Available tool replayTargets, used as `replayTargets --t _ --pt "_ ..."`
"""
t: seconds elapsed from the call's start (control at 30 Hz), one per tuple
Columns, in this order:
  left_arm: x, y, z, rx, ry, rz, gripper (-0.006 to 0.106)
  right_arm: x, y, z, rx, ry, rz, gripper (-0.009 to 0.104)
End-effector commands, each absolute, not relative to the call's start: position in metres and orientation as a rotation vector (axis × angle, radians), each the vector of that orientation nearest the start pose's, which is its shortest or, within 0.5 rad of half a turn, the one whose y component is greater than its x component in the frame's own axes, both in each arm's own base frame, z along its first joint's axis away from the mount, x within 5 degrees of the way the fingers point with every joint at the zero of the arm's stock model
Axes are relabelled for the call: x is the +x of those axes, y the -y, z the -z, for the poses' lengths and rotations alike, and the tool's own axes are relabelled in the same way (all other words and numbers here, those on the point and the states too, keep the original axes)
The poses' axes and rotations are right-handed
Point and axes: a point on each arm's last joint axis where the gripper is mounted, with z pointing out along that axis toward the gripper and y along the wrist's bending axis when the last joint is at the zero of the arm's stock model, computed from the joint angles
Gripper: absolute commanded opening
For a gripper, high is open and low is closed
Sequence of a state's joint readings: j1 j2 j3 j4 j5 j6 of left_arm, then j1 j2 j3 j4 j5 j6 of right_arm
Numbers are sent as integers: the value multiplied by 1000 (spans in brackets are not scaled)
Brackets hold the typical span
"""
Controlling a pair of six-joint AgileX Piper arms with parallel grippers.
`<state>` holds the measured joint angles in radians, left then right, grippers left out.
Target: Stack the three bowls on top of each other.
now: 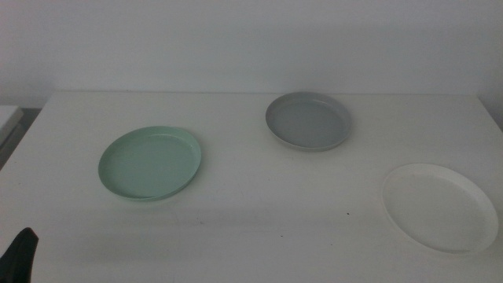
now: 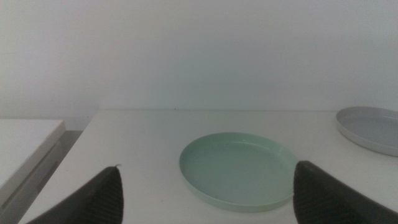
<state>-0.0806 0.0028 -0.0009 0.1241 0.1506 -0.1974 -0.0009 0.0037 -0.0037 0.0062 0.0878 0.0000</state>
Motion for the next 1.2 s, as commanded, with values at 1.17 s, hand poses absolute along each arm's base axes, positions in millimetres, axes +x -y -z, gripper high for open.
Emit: replayTargets --t 1.17 --pt "56 3 -201 -16 -1622 112 94 136 -2 -299 316 -2639 -110 93"
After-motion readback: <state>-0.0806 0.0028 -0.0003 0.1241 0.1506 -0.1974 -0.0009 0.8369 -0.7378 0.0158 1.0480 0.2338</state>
